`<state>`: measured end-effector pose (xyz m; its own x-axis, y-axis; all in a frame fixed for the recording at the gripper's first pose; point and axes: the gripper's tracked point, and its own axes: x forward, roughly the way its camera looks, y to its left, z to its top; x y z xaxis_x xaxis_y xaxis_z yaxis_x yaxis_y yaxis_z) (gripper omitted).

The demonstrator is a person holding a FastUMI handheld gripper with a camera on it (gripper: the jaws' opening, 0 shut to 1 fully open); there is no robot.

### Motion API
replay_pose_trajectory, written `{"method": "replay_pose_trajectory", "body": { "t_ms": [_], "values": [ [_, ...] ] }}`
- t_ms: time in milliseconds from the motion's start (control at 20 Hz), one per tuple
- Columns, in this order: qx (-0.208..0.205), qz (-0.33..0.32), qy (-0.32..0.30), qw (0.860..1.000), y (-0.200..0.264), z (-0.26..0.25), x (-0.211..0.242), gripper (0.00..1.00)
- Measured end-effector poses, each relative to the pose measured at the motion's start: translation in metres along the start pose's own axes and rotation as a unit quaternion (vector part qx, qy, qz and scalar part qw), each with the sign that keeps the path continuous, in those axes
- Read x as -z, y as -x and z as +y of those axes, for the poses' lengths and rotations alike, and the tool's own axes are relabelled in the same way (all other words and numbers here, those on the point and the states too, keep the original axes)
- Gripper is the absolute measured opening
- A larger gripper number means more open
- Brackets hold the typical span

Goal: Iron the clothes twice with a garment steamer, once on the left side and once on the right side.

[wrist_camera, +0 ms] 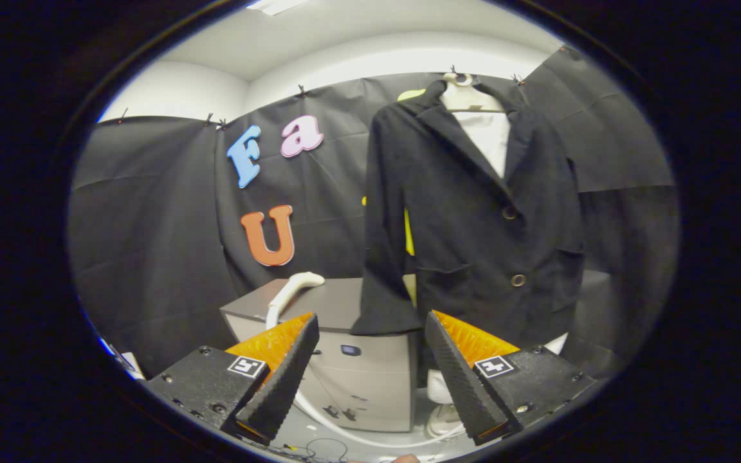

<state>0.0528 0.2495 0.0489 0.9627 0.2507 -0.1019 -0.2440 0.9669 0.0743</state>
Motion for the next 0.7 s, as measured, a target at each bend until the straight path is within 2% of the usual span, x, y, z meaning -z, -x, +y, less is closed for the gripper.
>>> {"method": "replay_pose_trajectory", "body": {
  "t_ms": [250,350,600,700],
  "values": [
    [-0.029,0.044,0.019,0.998,-0.065,0.071,0.004,1.00],
    [-0.059,0.050,0.022,0.997,-0.096,0.103,0.002,1.00],
    [-0.093,0.100,0.035,0.990,-0.205,0.161,0.020,1.00],
    [-0.087,0.118,0.047,0.988,-0.251,0.174,0.026,1.00]
  ]
}}
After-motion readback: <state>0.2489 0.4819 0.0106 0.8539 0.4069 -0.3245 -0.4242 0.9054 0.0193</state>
